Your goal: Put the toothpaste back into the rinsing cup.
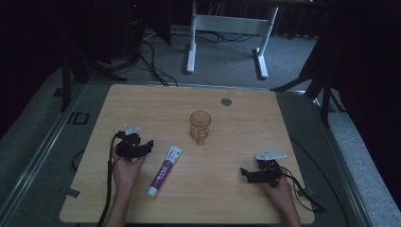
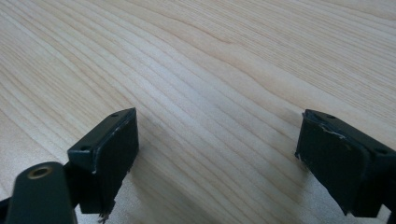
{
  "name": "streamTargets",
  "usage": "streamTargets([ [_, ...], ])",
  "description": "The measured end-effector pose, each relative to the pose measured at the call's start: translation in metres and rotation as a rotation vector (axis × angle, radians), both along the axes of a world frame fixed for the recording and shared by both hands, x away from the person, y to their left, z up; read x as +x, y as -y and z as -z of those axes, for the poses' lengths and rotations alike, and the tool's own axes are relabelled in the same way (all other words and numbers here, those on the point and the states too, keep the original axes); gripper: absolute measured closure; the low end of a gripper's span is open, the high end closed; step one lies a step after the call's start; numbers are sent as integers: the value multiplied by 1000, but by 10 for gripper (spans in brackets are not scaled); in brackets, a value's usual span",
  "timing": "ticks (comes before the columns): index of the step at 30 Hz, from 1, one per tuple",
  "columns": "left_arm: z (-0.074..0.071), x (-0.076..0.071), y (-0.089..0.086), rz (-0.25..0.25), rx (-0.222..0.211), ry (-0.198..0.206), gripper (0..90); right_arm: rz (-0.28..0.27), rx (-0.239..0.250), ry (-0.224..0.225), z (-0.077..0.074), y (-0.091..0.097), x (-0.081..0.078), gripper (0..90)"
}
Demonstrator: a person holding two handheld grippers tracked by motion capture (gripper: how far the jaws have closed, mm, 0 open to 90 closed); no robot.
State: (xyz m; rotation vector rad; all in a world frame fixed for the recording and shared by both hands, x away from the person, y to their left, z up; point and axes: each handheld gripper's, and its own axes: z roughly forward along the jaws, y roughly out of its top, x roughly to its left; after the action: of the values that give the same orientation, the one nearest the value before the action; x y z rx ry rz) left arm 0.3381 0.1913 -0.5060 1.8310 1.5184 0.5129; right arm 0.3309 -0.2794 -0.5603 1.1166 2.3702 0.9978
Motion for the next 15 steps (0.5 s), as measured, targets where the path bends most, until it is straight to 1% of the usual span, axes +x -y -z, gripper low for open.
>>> streamTargets([
  [8, -10, -5, 6, 11, 0, 4, 439, 0, 0, 0, 0, 0, 0, 126],
  [15, -17, -9, 13, 35, 5, 6, 439, 0, 0, 0, 0, 0, 0, 126],
])
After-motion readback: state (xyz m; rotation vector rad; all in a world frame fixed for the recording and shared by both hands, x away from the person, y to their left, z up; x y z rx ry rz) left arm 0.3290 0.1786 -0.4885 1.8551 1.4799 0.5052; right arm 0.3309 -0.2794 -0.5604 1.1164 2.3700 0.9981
